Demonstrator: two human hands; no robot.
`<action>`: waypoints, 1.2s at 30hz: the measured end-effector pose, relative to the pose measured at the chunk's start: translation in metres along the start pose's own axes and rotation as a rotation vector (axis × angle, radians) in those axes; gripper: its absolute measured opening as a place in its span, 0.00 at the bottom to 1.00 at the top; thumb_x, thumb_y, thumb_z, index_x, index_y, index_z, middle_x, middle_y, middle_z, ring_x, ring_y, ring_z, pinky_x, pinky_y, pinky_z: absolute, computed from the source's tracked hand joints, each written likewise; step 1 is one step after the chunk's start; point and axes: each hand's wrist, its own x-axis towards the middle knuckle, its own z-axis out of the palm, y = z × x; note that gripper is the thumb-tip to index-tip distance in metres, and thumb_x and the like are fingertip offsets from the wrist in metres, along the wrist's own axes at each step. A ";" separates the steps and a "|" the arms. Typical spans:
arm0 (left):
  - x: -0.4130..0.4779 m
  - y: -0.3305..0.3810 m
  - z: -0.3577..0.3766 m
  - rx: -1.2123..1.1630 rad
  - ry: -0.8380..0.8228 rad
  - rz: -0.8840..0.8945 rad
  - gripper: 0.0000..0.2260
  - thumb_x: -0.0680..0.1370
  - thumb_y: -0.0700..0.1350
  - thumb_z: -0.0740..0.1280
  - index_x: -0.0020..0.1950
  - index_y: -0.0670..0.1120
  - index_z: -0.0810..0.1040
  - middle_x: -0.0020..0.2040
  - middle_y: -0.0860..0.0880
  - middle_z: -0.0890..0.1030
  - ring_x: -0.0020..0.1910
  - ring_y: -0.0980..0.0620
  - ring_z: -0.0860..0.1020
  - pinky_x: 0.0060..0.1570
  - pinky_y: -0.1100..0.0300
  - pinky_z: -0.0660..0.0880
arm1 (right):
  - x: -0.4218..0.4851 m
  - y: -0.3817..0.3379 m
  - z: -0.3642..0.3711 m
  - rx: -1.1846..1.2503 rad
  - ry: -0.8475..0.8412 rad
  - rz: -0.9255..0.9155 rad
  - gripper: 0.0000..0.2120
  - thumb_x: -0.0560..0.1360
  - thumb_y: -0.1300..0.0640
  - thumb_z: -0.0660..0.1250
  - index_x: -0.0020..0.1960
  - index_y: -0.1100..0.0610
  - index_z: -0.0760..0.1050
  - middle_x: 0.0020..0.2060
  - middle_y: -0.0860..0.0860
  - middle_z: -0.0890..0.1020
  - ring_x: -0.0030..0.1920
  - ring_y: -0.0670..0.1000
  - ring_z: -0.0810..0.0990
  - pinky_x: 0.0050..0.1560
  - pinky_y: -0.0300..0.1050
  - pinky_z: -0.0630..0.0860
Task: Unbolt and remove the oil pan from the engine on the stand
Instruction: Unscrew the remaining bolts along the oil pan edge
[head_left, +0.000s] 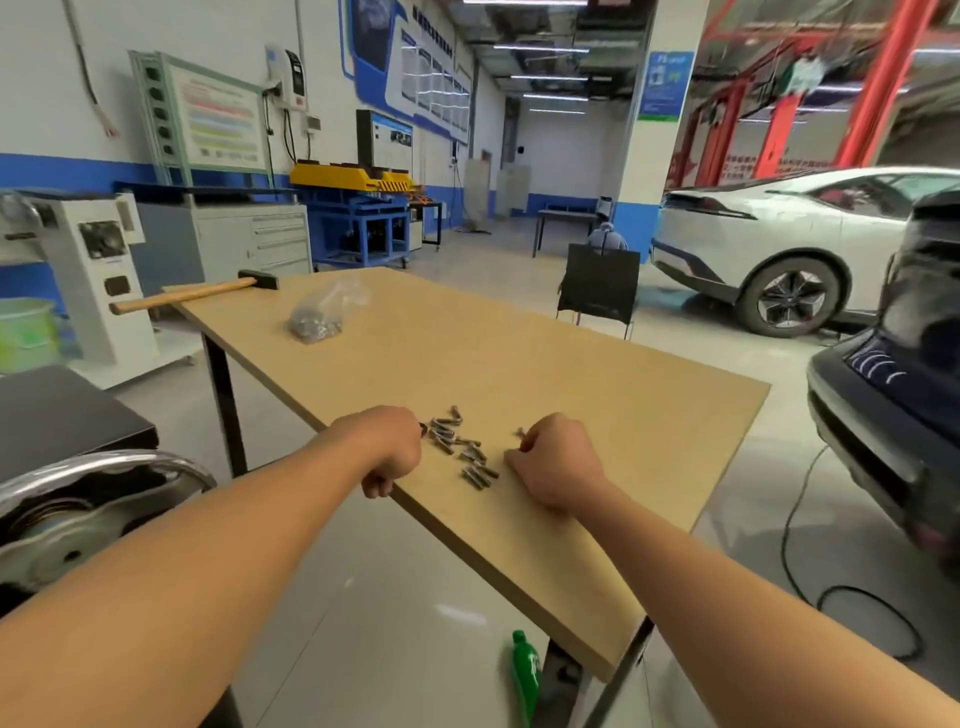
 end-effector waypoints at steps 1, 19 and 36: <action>0.001 0.000 0.000 0.087 0.013 0.006 0.10 0.80 0.34 0.57 0.46 0.36 0.78 0.33 0.42 0.82 0.24 0.49 0.77 0.36 0.57 0.77 | -0.002 0.001 0.002 0.021 0.023 0.005 0.10 0.74 0.51 0.72 0.46 0.58 0.82 0.44 0.53 0.83 0.43 0.55 0.81 0.41 0.45 0.77; -0.068 -0.038 0.006 -0.017 0.374 0.146 0.14 0.84 0.55 0.54 0.54 0.50 0.76 0.52 0.50 0.79 0.48 0.49 0.76 0.49 0.52 0.75 | -0.042 0.012 -0.008 0.727 0.226 0.137 0.05 0.76 0.57 0.71 0.42 0.54 0.83 0.38 0.49 0.84 0.42 0.49 0.81 0.38 0.39 0.73; -0.619 -0.289 0.006 0.142 1.301 -0.336 0.17 0.72 0.57 0.68 0.53 0.48 0.81 0.52 0.52 0.81 0.54 0.54 0.73 0.60 0.70 0.64 | -0.311 -0.393 0.028 0.716 -0.663 -1.077 0.47 0.60 0.36 0.77 0.75 0.47 0.66 0.64 0.42 0.75 0.58 0.40 0.75 0.56 0.32 0.70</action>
